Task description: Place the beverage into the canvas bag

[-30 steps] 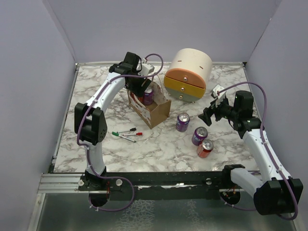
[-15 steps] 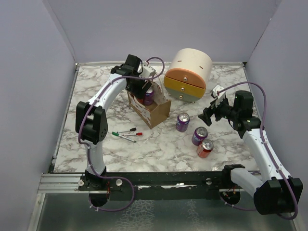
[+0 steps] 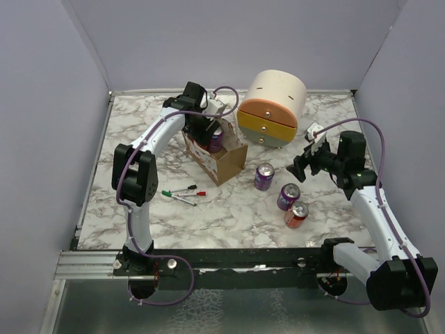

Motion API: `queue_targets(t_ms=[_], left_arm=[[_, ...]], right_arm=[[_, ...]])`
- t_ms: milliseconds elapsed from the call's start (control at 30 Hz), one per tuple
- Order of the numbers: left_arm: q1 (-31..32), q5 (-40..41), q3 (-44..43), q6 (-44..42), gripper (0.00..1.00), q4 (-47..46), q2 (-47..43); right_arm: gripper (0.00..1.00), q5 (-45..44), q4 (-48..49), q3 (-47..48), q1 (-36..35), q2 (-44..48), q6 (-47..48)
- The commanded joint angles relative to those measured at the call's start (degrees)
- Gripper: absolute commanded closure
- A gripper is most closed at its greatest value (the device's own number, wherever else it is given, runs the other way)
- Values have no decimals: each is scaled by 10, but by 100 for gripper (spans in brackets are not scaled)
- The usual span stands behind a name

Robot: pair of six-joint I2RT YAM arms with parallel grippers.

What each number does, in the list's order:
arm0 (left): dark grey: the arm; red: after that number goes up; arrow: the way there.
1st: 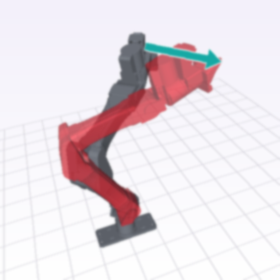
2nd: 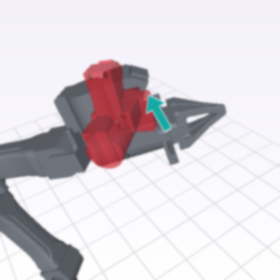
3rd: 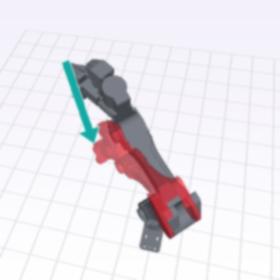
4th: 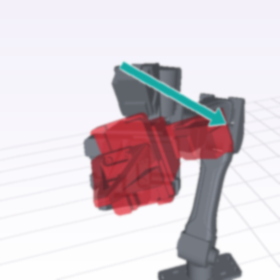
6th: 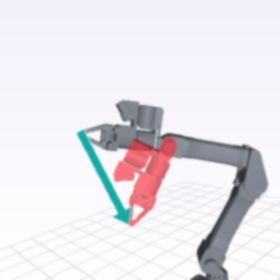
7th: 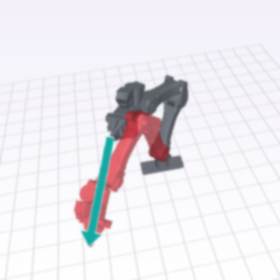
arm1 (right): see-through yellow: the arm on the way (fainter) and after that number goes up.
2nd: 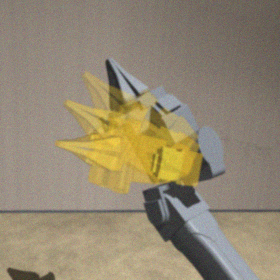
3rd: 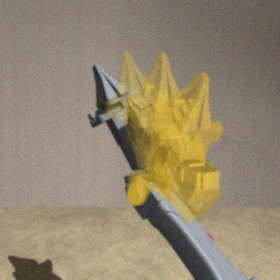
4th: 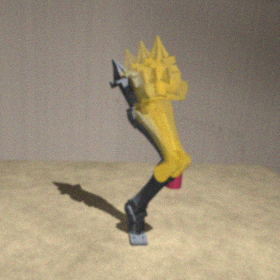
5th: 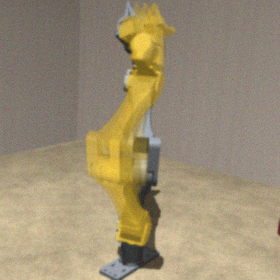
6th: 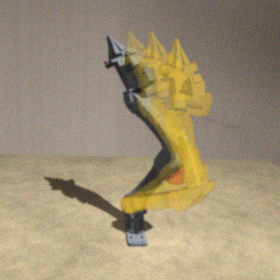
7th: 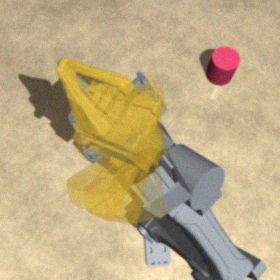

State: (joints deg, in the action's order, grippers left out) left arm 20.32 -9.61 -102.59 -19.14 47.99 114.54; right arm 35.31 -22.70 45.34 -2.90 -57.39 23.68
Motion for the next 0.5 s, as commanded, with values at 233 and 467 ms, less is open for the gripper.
queue_targets(t_ms=[233, 467], left_arm=[[-3, -3, 29, 1, 45, -21, 9], [-3, 0, 19, 2, 28, -20, 2]], right_arm=[[0, 7, 5, -5, 3, 1, 4], [0, 6, 5, -7, 3, 1, 3]])
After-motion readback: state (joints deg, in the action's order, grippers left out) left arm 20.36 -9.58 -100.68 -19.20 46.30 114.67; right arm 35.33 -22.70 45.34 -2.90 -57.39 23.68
